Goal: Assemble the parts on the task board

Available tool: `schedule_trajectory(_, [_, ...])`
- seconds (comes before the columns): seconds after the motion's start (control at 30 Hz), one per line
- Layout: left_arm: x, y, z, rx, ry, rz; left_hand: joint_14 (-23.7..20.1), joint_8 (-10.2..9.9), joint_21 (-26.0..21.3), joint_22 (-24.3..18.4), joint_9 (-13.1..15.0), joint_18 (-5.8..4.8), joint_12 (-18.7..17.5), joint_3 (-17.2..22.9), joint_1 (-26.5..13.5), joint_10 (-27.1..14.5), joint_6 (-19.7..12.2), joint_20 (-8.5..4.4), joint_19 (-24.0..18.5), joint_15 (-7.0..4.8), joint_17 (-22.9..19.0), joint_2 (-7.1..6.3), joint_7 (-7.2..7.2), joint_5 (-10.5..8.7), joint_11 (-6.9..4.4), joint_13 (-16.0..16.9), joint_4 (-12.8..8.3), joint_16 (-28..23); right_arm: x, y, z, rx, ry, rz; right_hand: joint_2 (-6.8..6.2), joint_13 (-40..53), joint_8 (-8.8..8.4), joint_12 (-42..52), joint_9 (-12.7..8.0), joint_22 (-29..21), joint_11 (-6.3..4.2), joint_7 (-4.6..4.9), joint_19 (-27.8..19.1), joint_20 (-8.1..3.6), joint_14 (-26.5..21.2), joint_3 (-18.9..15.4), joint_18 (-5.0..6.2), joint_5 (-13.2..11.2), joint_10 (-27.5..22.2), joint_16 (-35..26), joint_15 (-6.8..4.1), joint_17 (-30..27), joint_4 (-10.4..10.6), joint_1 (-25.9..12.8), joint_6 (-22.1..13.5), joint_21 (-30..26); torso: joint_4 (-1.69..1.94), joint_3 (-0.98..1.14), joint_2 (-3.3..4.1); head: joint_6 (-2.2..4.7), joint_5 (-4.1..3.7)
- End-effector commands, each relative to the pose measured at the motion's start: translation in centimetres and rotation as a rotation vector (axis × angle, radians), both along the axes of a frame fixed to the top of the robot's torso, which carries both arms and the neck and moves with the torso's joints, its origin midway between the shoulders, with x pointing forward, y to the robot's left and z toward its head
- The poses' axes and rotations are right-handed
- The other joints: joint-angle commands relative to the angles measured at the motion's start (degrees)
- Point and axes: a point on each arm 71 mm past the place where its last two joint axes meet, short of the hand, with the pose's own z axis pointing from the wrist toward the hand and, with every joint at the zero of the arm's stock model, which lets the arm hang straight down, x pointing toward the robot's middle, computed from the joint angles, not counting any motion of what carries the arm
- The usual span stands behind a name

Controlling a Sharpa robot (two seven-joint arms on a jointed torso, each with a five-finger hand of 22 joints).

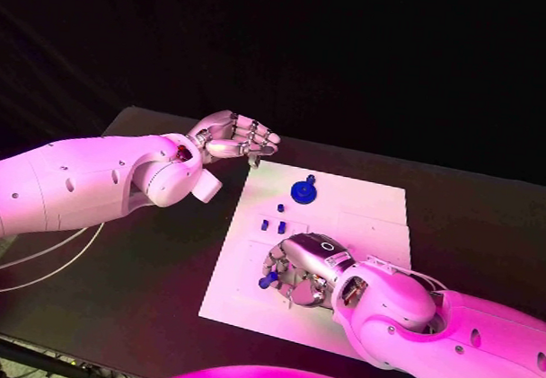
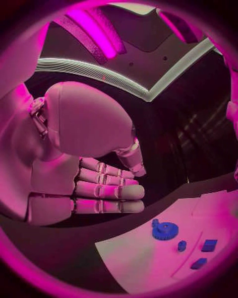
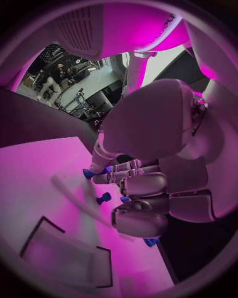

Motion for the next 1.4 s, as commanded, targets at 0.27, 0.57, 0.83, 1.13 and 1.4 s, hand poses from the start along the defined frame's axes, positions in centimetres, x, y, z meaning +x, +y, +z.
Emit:
schedule_trajectory(0.27, [-0.1, -0.3, 0.0, -0.011, 0.005, -0.016, 0.05, -0.27, -0.21, -0.06, 0.03, 0.89, 0.30, -0.23, -0.17, -0.39, -0.20, 0.28, 0.30, 0.11, -0.06, 0.36, 0.17, 0.32, -0.10, -0.06, 0.07, -0.37, -0.3, 0.3, -0.8, -0.033, 0.027, 0.014, -3.88, 0.19, -2.44, -1.59, 0.46, 10.05, 1.02, 1.02, -0.50, 0.64, 1.61, -1.99, -0.64, 1.03, -1.11, -0.07, 0.69, 0.09, 0.79, -5.96, -4.94, -0.16, 0.03, 0.02, 0.00, 0.11, -0.07])
schedule_trajectory(0.57, [0.0, -0.3, 0.0, -0.009, 0.008, -0.016, 0.02, -0.31, -0.28, -0.12, 0.05, 0.89, 0.33, -0.24, -0.22, -0.53, -0.21, 0.30, 0.30, 0.13, -0.10, 0.38, 0.17, 0.32, -0.09, -0.09, 0.04, -0.39, -0.2, 0.3, -0.8, -0.016, 0.026, 0.006, -4.34, 0.24, -3.82, -2.20, -0.01, 9.95, 0.98, 1.03, -0.63, 0.69, 1.56, -2.59, -0.56, 0.96, -2.41, -0.06, 0.67, 0.03, 0.75, -6.06, -7.12, -0.55, 0.03, -0.01, -0.02, 0.11, -0.10])
schedule_trajectory(0.83, [0.0, -0.3, 0.0, -0.009, 0.010, -0.018, -0.03, -0.10, -0.34, -0.16, 0.17, 0.89, 0.31, -0.22, -0.22, -0.75, 0.18, 0.31, 0.29, 0.14, -0.14, 0.53, 0.07, 0.30, -0.10, -0.13, 0.02, -0.41, -0.4, -0.1, -0.2, 0.047, 0.001, -0.017, -4.16, 1.04, -6.04, -0.87, -0.79, 10.28, 0.78, 0.91, -0.17, 0.57, 1.79, -3.69, -0.78, 1.55, -3.36, 0.54, 0.50, 0.86, 0.48, -5.76, -11.25, 0.82, 0.04, 0.02, -0.01, 0.20, -0.21])
schedule_trajectory(1.13, [0.0, -0.3, 0.0, -0.007, 0.013, -0.018, -0.08, -0.08, -0.36, -0.18, 0.19, 0.89, 0.25, -0.27, -0.26, -0.94, 0.20, 0.31, 0.28, 0.14, -0.15, 0.45, 0.07, 0.28, -0.08, -0.17, -0.01, -0.43, 0.0, -2.3, 2.0, 0.205, -0.024, -0.076, -3.61, 2.35, -7.47, 1.60, -1.44, 10.49, 0.28, 0.44, 0.12, 0.26, 1.90, -5.66, -0.92, 1.89, -3.51, 0.95, 0.13, 1.32, 0.25, -4.83, -14.19, 1.74, -0.01, -0.05, -0.16, 0.83, -0.91])
schedule_trajectory(1.4, [-0.1, 0.0, -0.2, -0.005, 0.015, -0.016, -0.10, -0.09, -0.38, -0.19, 0.19, 0.88, 0.24, -0.29, -0.27, -1.02, 0.17, 0.32, 0.27, 0.15, -0.16, 0.41, 0.08, 0.28, -0.06, -0.18, -0.03, -0.43, 2.1, -7.7, 4.1, 0.273, 0.138, -0.257, -3.26, 4.84, -3.54, 6.20, -0.19, 10.76, 0.59, 1.61, 0.47, 0.38, 2.10, -6.02, -1.14, 2.07, 0.43, 1.47, 0.37, 1.96, 0.34, -4.50, -7.59, 2.97, -0.17, -0.04, -0.27, 1.65, -2.94])
